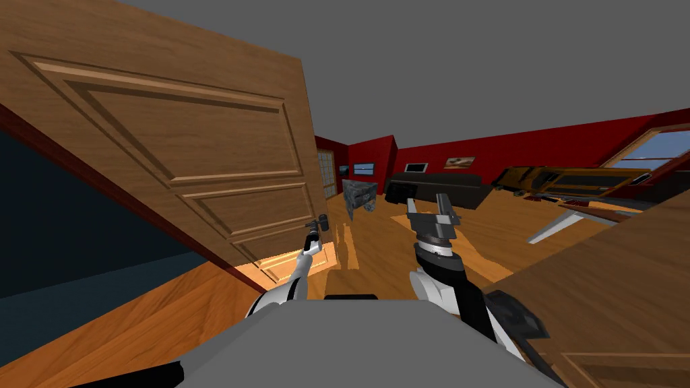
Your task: Push the door open
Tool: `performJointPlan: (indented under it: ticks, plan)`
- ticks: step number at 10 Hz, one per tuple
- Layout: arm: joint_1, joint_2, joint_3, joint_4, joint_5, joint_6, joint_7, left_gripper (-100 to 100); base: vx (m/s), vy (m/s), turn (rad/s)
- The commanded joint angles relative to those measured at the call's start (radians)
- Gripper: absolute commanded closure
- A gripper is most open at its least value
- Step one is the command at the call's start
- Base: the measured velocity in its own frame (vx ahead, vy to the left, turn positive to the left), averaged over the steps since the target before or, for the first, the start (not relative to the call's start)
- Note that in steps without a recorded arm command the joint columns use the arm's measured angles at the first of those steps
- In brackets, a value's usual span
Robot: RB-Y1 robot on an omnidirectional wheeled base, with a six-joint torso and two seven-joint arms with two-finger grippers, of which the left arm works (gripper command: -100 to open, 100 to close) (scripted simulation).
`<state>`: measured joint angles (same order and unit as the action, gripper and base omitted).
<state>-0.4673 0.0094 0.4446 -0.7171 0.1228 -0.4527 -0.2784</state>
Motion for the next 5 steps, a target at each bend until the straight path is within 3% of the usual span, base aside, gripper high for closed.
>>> performJointPlan:
  ticks: [1, 4, 5]
  plan:
    - [-0.010, -0.008, 0.024, -0.004, 0.004, -0.010, -0.021, 100, 0.204, -0.063, 0.114]
    - [-0.014, -0.047, 0.055, -0.006, 0.009, -0.013, -0.053, 100, 0.185, -0.055, 0.106]
    - [-0.009, -0.036, 0.050, -0.005, 0.009, -0.010, -0.044, 100, 0.080, -0.019, 0.045]
